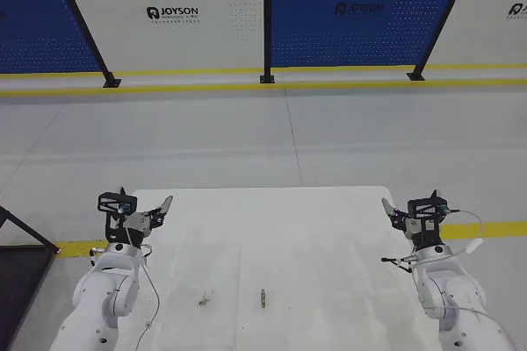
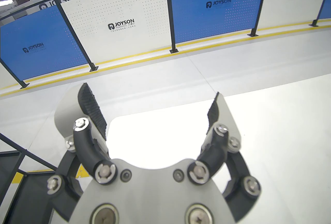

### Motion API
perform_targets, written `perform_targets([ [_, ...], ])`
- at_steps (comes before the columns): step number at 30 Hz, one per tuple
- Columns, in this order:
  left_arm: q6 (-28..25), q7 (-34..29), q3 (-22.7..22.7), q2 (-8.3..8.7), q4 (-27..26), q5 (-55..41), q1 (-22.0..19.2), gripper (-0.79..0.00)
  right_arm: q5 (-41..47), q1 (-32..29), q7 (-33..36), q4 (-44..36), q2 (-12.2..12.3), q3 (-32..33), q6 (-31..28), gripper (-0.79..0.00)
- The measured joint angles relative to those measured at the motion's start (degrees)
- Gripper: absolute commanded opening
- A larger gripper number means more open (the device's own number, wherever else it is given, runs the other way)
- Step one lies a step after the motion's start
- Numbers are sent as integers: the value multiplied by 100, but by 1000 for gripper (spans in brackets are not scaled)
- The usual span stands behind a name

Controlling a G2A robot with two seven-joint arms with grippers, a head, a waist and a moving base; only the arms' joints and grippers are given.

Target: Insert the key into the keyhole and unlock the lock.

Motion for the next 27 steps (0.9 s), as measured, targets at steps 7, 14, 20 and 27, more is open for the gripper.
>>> perform_targets([
  [7,-34,117,-66,-2,-411,277,507,0,0,0,0,0,0,0,0,0],
  [14,-224,618,-103,-1,-1230,741,1904,0,0,0,0,0,0,0,0,0],
  [20,-308,692,-88,5,-1839,1377,3227,0,0,0,0,0,0,0,0,0],
  [27,-1118,-324,169,29,-1953,1471,3552,0,0,0,0,0,0,0,0,0],
])
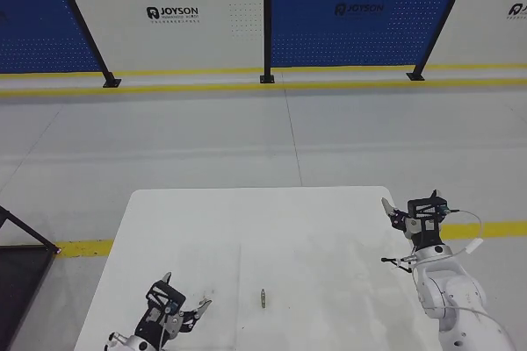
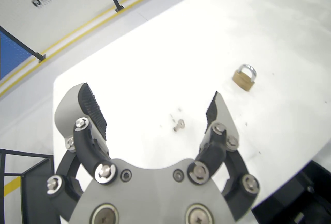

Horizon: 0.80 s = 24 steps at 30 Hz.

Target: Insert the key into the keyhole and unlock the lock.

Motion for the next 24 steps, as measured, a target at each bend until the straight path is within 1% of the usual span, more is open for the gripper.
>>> perform_targets([
  [2,39,-349,139,-4,-17,146,0,0,0,0,0,0,0,0,0,0],
  [6,300,-1034,462,-25,-44,311,1,-6,0,0,0,0,0,0,0,0],
  [7,360,-1223,545,-32,-41,317,1,-43,0,0,0,0,0,0,0,0],
  [10,381,-1664,651,-45,-11,143,-84,-74,0,0,0,0,0,0,0,0],
  [11,394,-1768,665,-48,12,106,-137,-123,0,0,0,0,0,0,0,0],
  [13,486,-1967,708,-62,97,-17,-273,-182,0,0,0,0,0,0,0,0],
  [14,535,-2041,724,-67,139,-66,-335,-194,0,0,0,0,0,0,0,0],
  [16,621,-2185,774,-79,242,-152,-467,-277,0,0,0,0,0,0,0,0],
  [17,652,-2248,793,-84,287,-188,-520,-283,0,0,0,0,0,0,0,0],
  [19,659,-2401,845,-92,379,-280,-648,-320,0,0,0,0,0,0,0,0],
  [22,662,-2522,917,-100,506,-292,-826,-332,0,0,0,0,0,0,0,0],
  [23,671,-2548,940,-102,541,-293,-876,-369,0,0,0,0,0,0,0,0],
  [24,686,-2570,964,-105,576,-290,-925,-376,0,0,0,0,0,0,0,0],
])
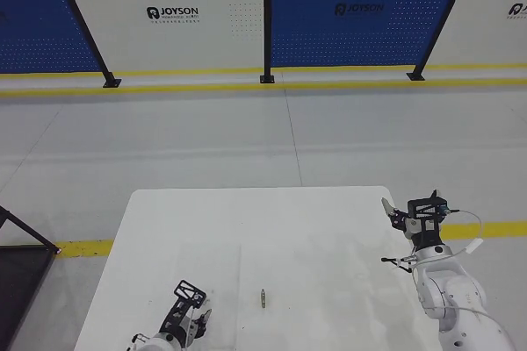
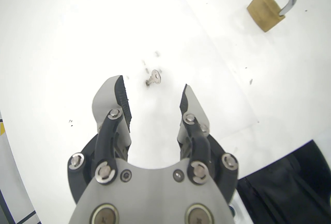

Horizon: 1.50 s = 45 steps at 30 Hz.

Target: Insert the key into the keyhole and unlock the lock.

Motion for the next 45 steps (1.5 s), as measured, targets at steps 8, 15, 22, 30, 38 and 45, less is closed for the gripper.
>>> perform_targets([
  [8,23,-269,227,-25,289,15,-427,-471,0,0,0,0,0,0,0,0],
  [15,60,-376,349,-34,411,73,-566,-508,0,0,0,0,0,0,0,0],
  [22,200,-364,433,-43,539,182,-656,-548,0,0,0,0,0,0,0,0],
  [30,308,-292,501,-55,678,196,-738,-585,0,0,0,0,0,0,0,0],
  [38,377,-250,551,-60,714,224,-755,-696,0,0,0,0,0,0,0,0],
  [45,404,-216,539,-58,697,217,-748,-785,0,0,0,0,0,0,0,0],
])
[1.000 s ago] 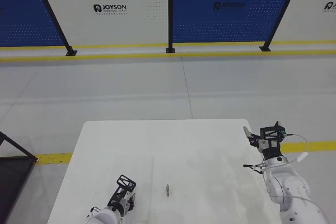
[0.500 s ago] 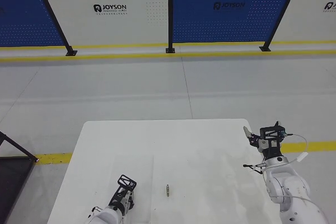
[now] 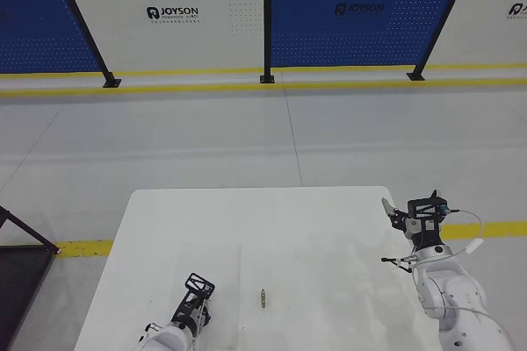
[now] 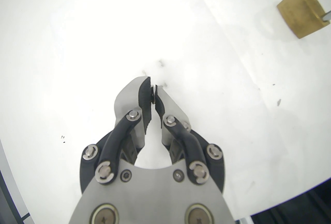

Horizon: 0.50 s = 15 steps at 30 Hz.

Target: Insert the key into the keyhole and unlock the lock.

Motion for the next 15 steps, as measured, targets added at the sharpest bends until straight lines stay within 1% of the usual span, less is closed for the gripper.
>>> perform_targets([
  [15,-5,111,-176,25,-255,-76,156,-785,0,0,0,0,0,0,0,0],
])
